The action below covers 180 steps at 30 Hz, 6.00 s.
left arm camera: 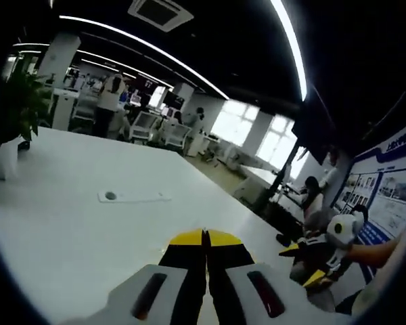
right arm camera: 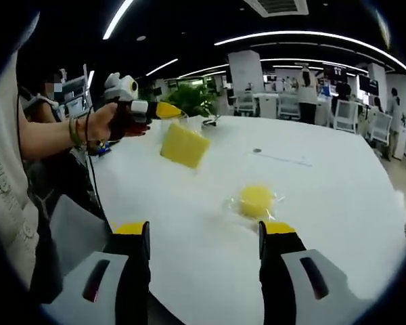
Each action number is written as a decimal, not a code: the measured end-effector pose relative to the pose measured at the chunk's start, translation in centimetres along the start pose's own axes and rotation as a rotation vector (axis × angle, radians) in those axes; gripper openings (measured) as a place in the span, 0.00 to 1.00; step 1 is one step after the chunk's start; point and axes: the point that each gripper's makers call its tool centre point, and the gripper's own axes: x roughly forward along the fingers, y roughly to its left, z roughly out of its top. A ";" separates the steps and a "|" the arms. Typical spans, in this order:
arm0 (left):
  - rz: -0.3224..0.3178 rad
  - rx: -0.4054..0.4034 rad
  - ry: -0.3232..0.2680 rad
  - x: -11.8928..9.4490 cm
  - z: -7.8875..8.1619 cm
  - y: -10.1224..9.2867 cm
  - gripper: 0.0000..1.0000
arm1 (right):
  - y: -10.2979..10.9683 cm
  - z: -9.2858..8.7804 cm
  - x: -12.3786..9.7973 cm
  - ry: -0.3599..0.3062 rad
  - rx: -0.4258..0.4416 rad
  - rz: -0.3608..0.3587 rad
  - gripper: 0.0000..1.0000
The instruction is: Compare the silicone blocks by pressing each to a similar depth, holding the contact briefly, and releasing to observe deformation and rebound differences across the visible hardness samples.
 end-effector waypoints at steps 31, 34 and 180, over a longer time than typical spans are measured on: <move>-0.173 0.351 0.177 1.8 0.3 -4.5 0.00 | -0.7 8.8 8.6 0.136 -0.399 0.285 0.63; -0.186 0.354 0.184 2.1 0.2 -4.5 0.00 | -0.8 9.1 9.6 0.152 -0.409 0.298 0.63; -0.252 0.333 0.200 1.3 -1.4 -5.0 0.00 | 1.7 9.6 13.2 0.127 -0.582 0.353 0.45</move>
